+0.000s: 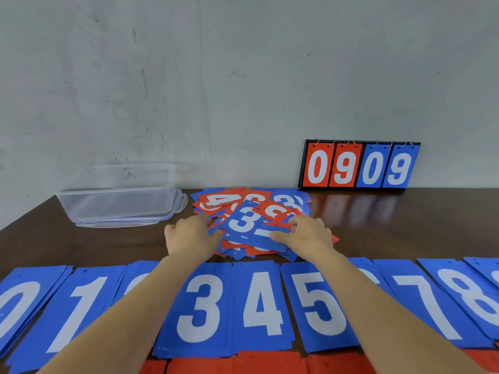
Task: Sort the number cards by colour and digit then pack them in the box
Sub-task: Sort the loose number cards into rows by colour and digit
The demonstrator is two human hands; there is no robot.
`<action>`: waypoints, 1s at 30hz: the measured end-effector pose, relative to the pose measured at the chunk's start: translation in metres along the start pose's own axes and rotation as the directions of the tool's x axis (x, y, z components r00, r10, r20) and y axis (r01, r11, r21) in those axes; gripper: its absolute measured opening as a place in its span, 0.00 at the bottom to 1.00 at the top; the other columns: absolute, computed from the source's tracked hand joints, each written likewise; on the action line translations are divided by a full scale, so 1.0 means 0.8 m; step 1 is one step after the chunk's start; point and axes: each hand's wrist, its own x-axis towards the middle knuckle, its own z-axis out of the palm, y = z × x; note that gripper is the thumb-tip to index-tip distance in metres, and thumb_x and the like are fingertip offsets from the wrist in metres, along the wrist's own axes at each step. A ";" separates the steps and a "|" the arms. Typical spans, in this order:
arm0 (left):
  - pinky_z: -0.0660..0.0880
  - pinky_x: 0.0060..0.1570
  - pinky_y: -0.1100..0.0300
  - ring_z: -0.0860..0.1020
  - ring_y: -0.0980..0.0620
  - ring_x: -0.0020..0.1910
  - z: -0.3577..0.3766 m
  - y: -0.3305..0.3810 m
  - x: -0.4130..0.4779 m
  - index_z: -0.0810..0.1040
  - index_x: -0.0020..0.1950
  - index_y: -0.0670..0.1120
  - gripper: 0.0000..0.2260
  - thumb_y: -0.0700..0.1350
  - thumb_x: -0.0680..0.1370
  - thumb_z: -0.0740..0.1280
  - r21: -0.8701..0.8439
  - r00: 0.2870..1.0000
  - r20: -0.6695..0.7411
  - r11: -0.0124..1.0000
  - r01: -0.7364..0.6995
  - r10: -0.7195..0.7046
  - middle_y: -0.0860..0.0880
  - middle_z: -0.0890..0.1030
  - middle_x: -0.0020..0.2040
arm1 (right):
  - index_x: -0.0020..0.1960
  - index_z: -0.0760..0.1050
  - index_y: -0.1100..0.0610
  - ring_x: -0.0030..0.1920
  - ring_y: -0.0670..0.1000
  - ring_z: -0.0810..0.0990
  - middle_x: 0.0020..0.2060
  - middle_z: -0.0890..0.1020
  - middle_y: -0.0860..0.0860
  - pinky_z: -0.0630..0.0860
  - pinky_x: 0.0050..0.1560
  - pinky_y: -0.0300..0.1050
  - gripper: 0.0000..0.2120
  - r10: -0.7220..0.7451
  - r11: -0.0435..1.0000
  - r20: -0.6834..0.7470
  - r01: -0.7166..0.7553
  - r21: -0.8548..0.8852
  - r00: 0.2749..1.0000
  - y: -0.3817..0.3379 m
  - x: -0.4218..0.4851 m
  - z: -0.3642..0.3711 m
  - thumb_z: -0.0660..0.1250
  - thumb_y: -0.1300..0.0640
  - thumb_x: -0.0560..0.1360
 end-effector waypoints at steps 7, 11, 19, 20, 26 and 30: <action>0.66 0.60 0.51 0.74 0.48 0.59 0.024 0.019 0.038 0.74 0.63 0.50 0.30 0.71 0.72 0.60 0.009 0.994 0.106 1.000 0.018 -0.019 0.50 0.79 0.57 | 0.72 0.64 0.52 0.71 0.56 0.63 0.71 0.67 0.52 0.63 0.69 0.55 0.40 -0.056 0.979 0.095 0.074 -0.192 0.994 -0.009 0.024 0.017 0.68 0.31 0.68; 0.65 0.62 0.48 0.69 0.45 0.66 0.034 0.038 0.049 0.74 0.63 0.52 0.35 0.75 0.68 0.61 0.050 0.982 0.186 0.998 0.033 -0.041 0.48 0.74 0.62 | 0.71 0.67 0.51 0.71 0.56 0.62 0.71 0.66 0.52 0.61 0.69 0.56 0.39 -0.059 0.967 0.147 0.093 -0.235 0.987 -0.008 0.036 0.019 0.67 0.30 0.67; 0.64 0.55 0.54 0.75 0.50 0.52 0.032 0.047 0.062 0.76 0.54 0.50 0.11 0.56 0.77 0.66 -0.112 0.994 0.071 0.990 0.089 -0.082 0.50 0.79 0.49 | 0.69 0.66 0.50 0.68 0.54 0.65 0.67 0.70 0.50 0.62 0.67 0.56 0.39 -0.048 0.986 0.130 0.068 -0.152 0.990 -0.010 0.045 0.021 0.72 0.33 0.65; 0.63 0.53 0.56 0.75 0.51 0.46 0.029 0.045 0.062 0.76 0.51 0.50 0.06 0.51 0.79 0.64 -0.148 0.995 0.049 0.985 0.089 -0.082 0.51 0.79 0.45 | 0.68 0.66 0.50 0.68 0.54 0.66 0.66 0.71 0.49 0.62 0.67 0.55 0.37 -0.065 0.986 0.120 0.083 -0.144 0.991 -0.013 0.044 0.019 0.73 0.35 0.66; 0.74 0.38 0.57 0.75 0.48 0.36 -0.003 0.026 0.053 0.69 0.34 0.50 0.13 0.40 0.77 0.64 -0.416 0.992 0.066 0.901 0.124 -0.106 0.47 0.75 0.37 | 0.52 0.73 0.53 0.51 0.52 0.78 0.48 0.80 0.48 0.67 0.59 0.48 0.02 -0.095 0.988 -0.056 0.087 -0.128 0.994 -0.020 0.038 0.011 0.63 0.56 0.79; 0.68 0.31 0.63 0.72 0.49 0.34 -0.033 0.008 0.039 0.74 0.38 0.44 0.07 0.38 0.76 0.65 -0.501 0.991 0.019 0.857 0.125 -0.134 0.45 0.75 0.36 | 0.57 0.77 0.55 0.52 0.53 0.79 0.57 0.80 0.49 0.74 0.43 0.46 0.09 -0.037 0.998 -0.047 0.039 0.042 0.998 -0.025 0.032 -0.006 0.63 0.60 0.78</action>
